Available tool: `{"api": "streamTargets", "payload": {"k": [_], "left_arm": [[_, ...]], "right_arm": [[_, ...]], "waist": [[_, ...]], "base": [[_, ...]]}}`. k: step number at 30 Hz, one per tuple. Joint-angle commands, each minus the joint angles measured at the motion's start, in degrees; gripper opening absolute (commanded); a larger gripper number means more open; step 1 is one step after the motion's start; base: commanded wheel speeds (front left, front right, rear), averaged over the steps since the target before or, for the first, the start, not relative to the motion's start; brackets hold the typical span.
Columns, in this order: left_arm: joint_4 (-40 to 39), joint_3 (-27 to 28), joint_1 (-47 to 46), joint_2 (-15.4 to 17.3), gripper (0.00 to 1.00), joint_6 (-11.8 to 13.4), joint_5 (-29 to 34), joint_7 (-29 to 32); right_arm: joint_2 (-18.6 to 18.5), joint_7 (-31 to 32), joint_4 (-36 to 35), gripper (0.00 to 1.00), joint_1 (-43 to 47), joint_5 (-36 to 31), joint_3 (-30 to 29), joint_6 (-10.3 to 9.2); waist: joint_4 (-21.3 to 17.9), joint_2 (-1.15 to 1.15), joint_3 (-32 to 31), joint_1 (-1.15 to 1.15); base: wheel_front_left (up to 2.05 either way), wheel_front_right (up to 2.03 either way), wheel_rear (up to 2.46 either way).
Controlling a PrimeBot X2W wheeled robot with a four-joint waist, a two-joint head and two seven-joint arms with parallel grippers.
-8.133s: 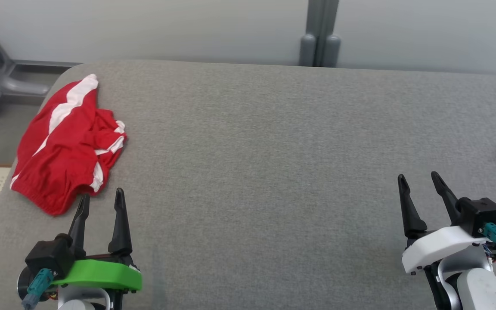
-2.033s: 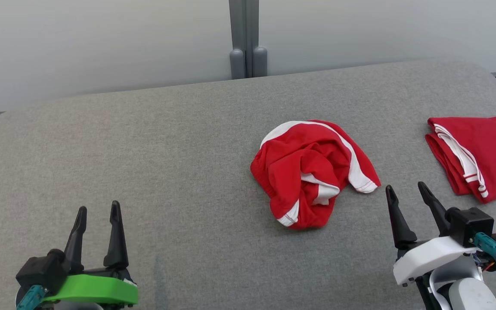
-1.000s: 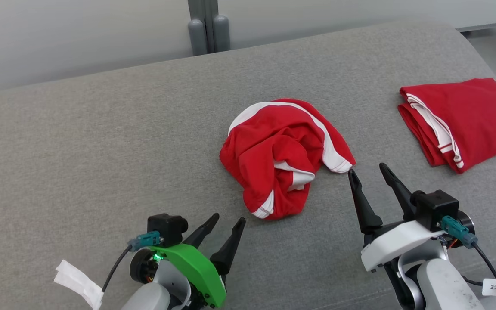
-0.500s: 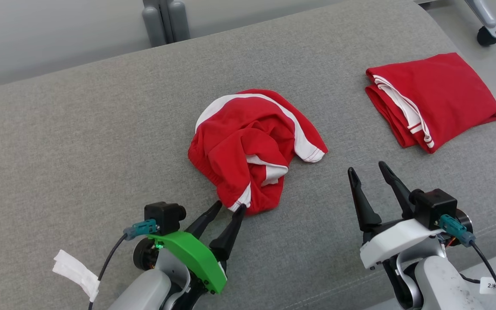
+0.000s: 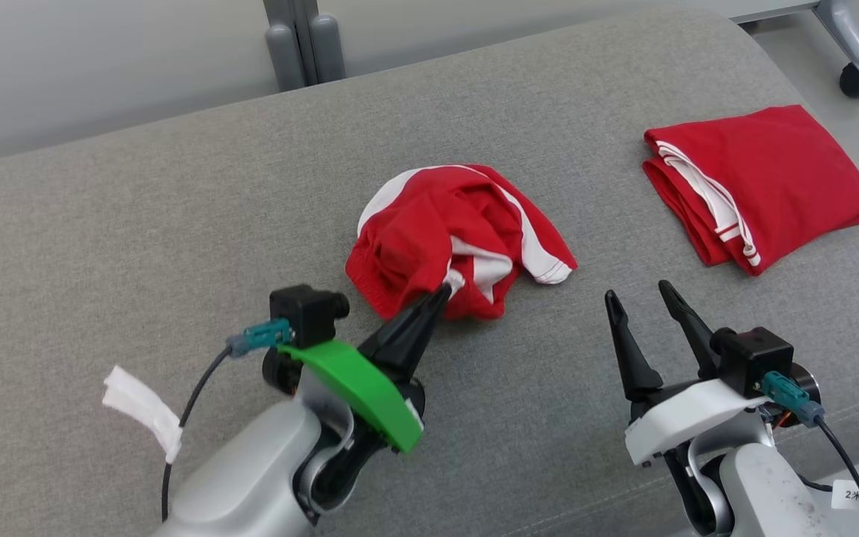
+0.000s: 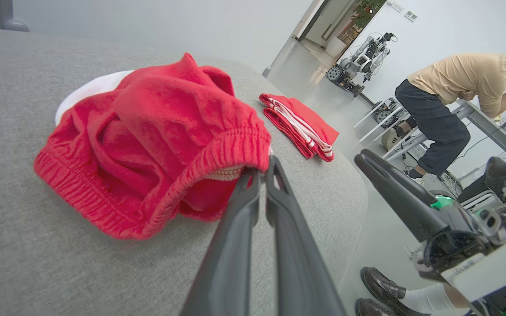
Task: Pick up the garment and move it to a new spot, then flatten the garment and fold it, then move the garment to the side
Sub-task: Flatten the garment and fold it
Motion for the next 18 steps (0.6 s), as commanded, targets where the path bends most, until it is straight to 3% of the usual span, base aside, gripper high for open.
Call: {"api": "streamTargets", "payload": {"k": [1, 9, 18], "left_arm": [[-0.7, -0.5, -3.3, 0.2, 0.00, -0.2, 0.1, -0.5], [-3.0, -3.1, -20.5, -1.8, 0.00, -0.2, -1.7, 0.4], [-7.0, -4.7, -32.9, -4.9, 0.00, -0.2, -10.7, -2.4]], "right_arm": [[-0.2, 0.1, 0.2, 1.00, -0.3, -0.1, 0.0, -0.09], [-0.1, -0.1, 0.5, 1.00, -0.7, 0.5, 1.5, -0.09], [0.4, -0.9, 1.3, 1.00, -0.2, 0.6, 1.8, -0.09]], "waist": [[0.0, 0.00, -0.4, 0.00], [-2.1, 0.00, -0.8, 0.00], [-4.7, 0.00, 0.0, 0.00]], "base": [[0.00, 0.00, 0.00], [0.00, 0.00, 0.00], [0.00, 0.00, 0.00]]}}
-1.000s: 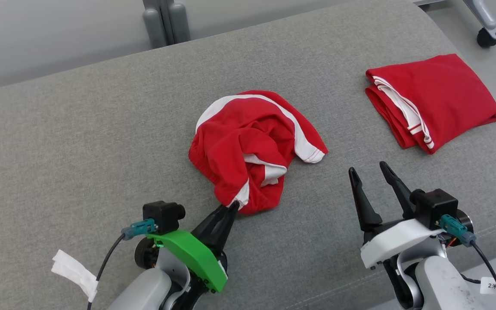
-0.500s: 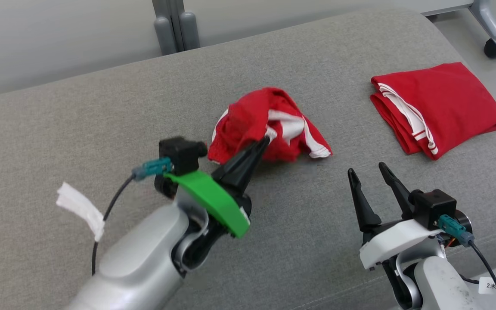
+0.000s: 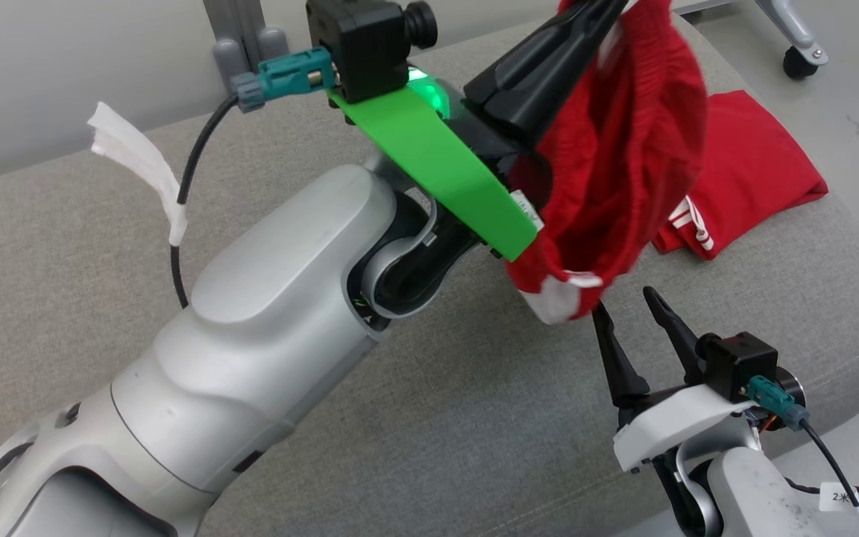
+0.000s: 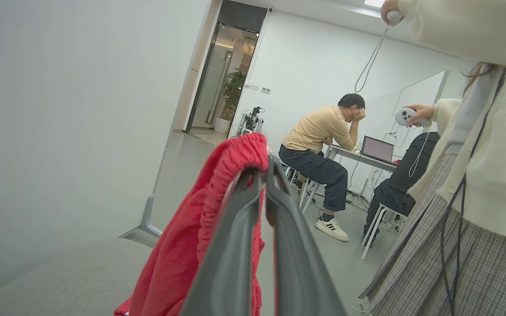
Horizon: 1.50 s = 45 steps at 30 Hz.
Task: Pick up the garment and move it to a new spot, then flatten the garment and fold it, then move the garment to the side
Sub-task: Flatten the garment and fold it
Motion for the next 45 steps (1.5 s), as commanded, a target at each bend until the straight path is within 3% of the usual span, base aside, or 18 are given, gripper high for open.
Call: {"api": "streamTargets", "payload": {"k": [1, 8, 11, 13, 18, 29, 34, 36, 37, 38, 45], "left_arm": [[-1.0, 0.4, -1.7, 0.0, 0.00, -0.2, -1.7, -1.2], [-7.0, 1.8, -1.8, -0.6, 0.00, -0.2, -12.1, -3.0], [-2.5, -1.3, 2.3, 5.1, 0.00, -0.1, -13.2, 0.0], [4.1, -3.7, 3.5, 9.7, 0.00, 1.0, -9.5, 0.9], [17.8, -5.5, 8.1, 13.0, 0.00, 6.1, -6.4, -1.5], [33.2, -1.6, 10.7, 12.2, 0.00, 11.9, -5.4, -4.7], [35.9, 2.9, 9.5, 12.3, 0.00, 15.7, -1.3, -5.2], [35.7, 4.8, 10.8, 11.4, 0.00, 15.5, 0.5, -5.0], [35.7, 5.2, 11.5, 10.9, 0.47, 15.1, 0.8, -5.1], [35.8, 4.8, 12.3, 10.4, 1.00, 13.8, 1.4, -5.0], [36.1, 4.2, 16.3, 8.5, 1.00, 9.1, -0.4, -3.2]], "right_arm": [[0.2, -0.4, 0.1, 1.00, 0.0, 0.0, -0.2, -0.09], [0.1, -0.6, 0.2, 1.00, -0.8, -0.1, -0.6, -0.09], [0.3, -0.7, -0.1, 1.00, -1.0, 0.0, -0.7, -0.09], [0.3, -0.8, -0.2, 1.00, -0.9, 0.0, -0.8, -0.09], [0.1, -0.6, -0.6, 1.00, -1.4, -0.5, -1.3, -0.09], [-0.6, 0.5, -1.8, 1.00, -2.9, -0.8, -0.5, -0.09], [-0.8, 0.7, -2.2, 1.00, -2.8, -0.8, -0.7, -0.09], [-0.9, 0.9, -2.2, 1.00, -2.8, -1.0, -0.7, -0.09], [-0.9, 0.9, -2.2, 1.00, -2.8, -1.0, -0.7, -0.09], [-0.9, 0.9, -2.2, 1.00, -2.7, -1.0, -0.6, -0.09], [-0.8, 1.4, -2.3, 1.00, -1.7, -1.0, -0.9, -0.09]], "waist": [[-0.2, 0.00, 0.3, 0.00], [1.6, 0.00, 1.0, 0.00], [3.2, 0.00, 1.6, 0.00], [4.4, 0.00, 2.1, 0.00], [7.4, 0.00, 3.7, 0.00], [11.0, 0.00, 5.7, 0.00], [11.4, 0.00, 6.2, 0.00], [11.5, 0.00, 6.2, 0.00], [11.5, 0.00, 6.1, 0.00], [11.5, 0.00, 6.0, 0.00], [12.2, 0.00, 4.3, 0.00]], "base": [[0.00, 0.00, 0.00], [0.00, 0.00, 0.00], [0.00, 0.00, 0.00], [0.00, 0.00, 0.00], [0.00, 0.00, 0.00], [0.00, 0.00, 0.00], [0.00, 0.00, 0.00], [0.00, 0.00, 0.00], [0.00, 0.00, 0.00], [0.00, 0.00, 0.00], [0.00, 0.00, 0.00]]}}
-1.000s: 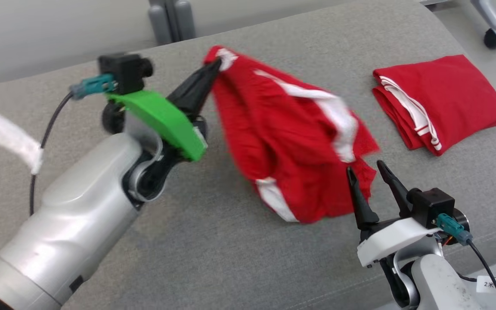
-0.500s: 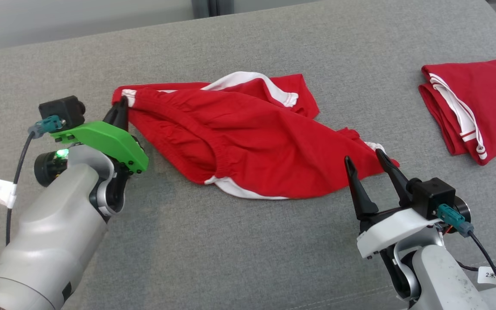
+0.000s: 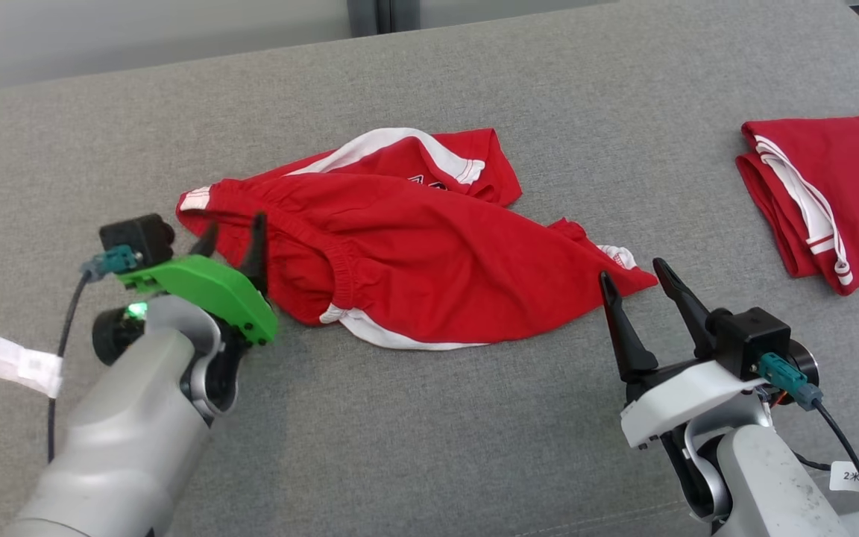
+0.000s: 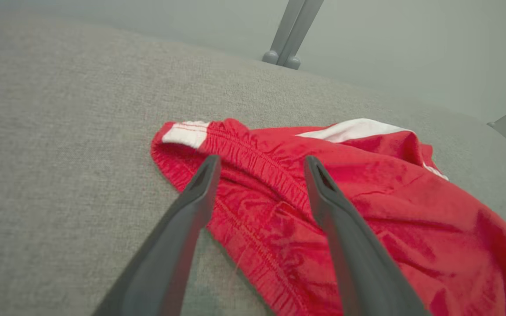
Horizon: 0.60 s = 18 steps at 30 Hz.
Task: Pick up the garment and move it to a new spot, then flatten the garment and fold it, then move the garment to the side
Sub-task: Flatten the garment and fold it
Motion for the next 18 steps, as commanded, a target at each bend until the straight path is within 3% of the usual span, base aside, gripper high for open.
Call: {"api": "streamTargets", "payload": {"k": [1, 3, 7, 18], "left_arm": [[-1.0, -0.5, 1.7, -0.6, 1.00, -1.4, -0.7, 0.9], [-2.8, -1.3, 2.9, -0.6, 1.00, -3.0, -0.5, 1.5], [-7.3, -3.6, 5.4, -0.8, 1.00, -3.9, 0.5, 2.5], [-13.1, -9.0, 6.8, 1.3, 1.00, 0.6, 4.0, 9.1]], "right_arm": [[-0.2, 0.2, -0.1, 1.00, 0.6, 0.1, -0.3, -0.09], [-0.3, 0.2, -0.1, 1.00, 0.9, 0.1, -0.5, -0.09], [-0.2, 0.3, -0.1, 1.00, 1.3, 0.2, -0.3, -0.09], [0.1, -0.1, 0.0, 1.00, 1.4, 0.7, 1.0, -0.09]], "waist": [[0.5, 0.00, -0.6, 0.00], [0.8, 0.00, -1.1, 0.00], [1.0, 0.00, -1.8, 0.00], [-0.9, 0.00, -1.8, 0.00]], "base": [[0.00, 0.00, 0.00], [0.00, 0.00, 0.00], [0.00, 0.00, 0.00], [0.00, 0.00, 0.00]]}}
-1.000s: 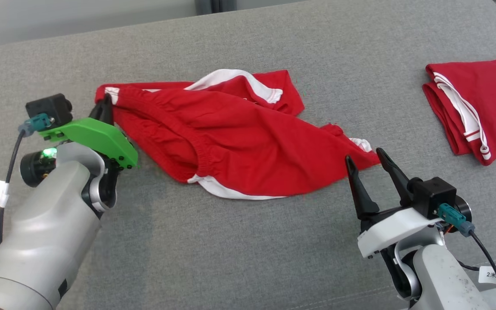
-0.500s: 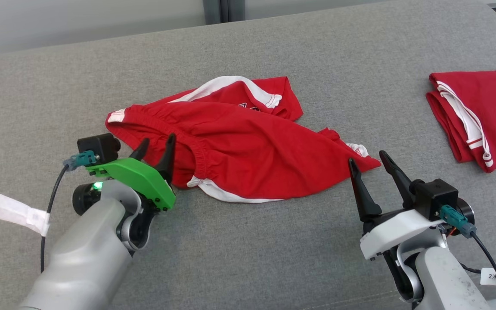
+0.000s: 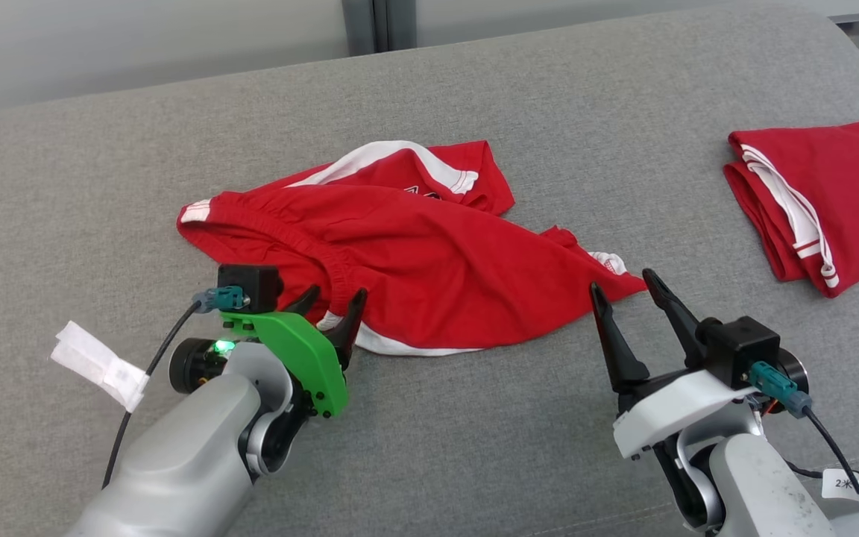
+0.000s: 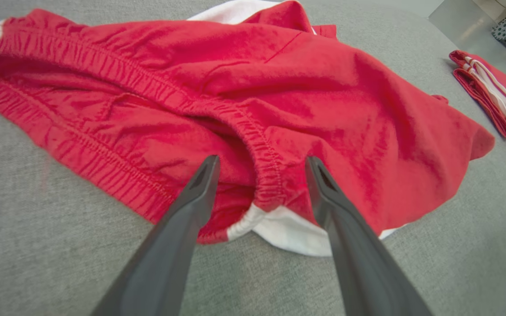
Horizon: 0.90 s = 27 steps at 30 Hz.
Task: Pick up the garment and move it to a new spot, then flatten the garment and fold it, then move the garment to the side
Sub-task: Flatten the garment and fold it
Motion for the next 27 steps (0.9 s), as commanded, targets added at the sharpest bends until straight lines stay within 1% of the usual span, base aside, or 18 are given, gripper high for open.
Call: {"api": "streamTargets", "payload": {"k": [1, 5, 6, 8, 13, 16, 19, 24, 25, 27], "left_arm": [[-0.1, -0.2, 0.8, 0.5, 1.00, 0.3, 0.0, 0.5], [-0.5, 0.0, 1.0, 0.7, 1.00, -0.1, -0.9, 1.3], [-0.5, 0.0, 1.0, 0.7, 0.79, -0.1, -0.9, 1.5], [-0.7, 0.0, 0.9, 0.9, 0.00, -0.3, -1.0, 1.5], [-1.4, 2.2, 0.8, 0.4, 0.00, -1.9, -2.3, -1.4], [-1.4, 5.0, 0.4, -0.3, 0.00, -2.9, -4.4, -4.2], [0.4, 7.9, -1.3, -0.2, 0.00, -1.8, -5.4, -7.0], [5.2, 12.8, -2.7, -0.3, 0.00, 1.9, -6.0, -9.7], [5.8, 13.3, -2.6, -0.3, 0.00, 2.3, -6.0, -9.9], [6.7, 14.0, -2.2, -0.2, 0.00, 2.0, -5.6, -10.3]], "right_arm": [[0.0, -0.4, 0.1, 1.00, 0.4, 0.3, 0.1, -0.09], [-0.1, -0.8, 0.4, 1.00, 0.3, 0.6, 0.2, -0.09], [-0.1, -0.8, 0.5, 1.00, 0.2, 0.7, 0.3, -0.09], [0.0, -0.9, 0.5, 1.00, 0.2, 0.6, 0.3, -0.09], [-0.2, -1.0, 0.7, 1.00, 0.1, 0.7, 0.0, -0.09], [-0.2, -1.0, 0.5, 1.00, -0.2, 0.5, -0.3, -0.09], [0.1, -0.9, 0.1, 1.00, -0.6, 0.1, -0.4, -0.09], [0.1, -1.1, 0.1, 1.00, -1.2, 0.2, -0.2, -0.09], [0.1, -1.2, 0.1, 1.00, -1.3, 0.2, -0.2, -0.09], [0.1, -1.2, 0.2, 1.00, -1.4, 0.2, -0.1, -0.09]], "waist": [[-0.7, 0.00, 0.3, 0.00], [-1.6, 0.00, 0.5, 0.00], [-1.8, 0.00, 0.5, 0.00], [-2.0, 0.00, 0.6, 0.00], [-2.1, 0.00, 0.8, 0.00], [-1.7, 0.00, 1.2, 0.00], [-1.3, 0.00, 1.8, 0.00], [-1.0, 0.00, 2.8, 0.00], [-0.9, 0.00, 2.9, 0.00], [-0.9, 0.00, 3.1, 0.00]], "base": [[0.00, 0.00, 0.00], [0.00, 0.00, 0.00], [0.00, 0.00, 0.00], [0.00, 0.00, 0.00], [0.00, 0.00, 0.00], [0.00, 0.00, 0.00], [0.00, 0.00, 0.00], [0.00, 0.00, 0.00], [0.00, 0.00, 0.00], [0.00, 0.00, 0.00]]}}
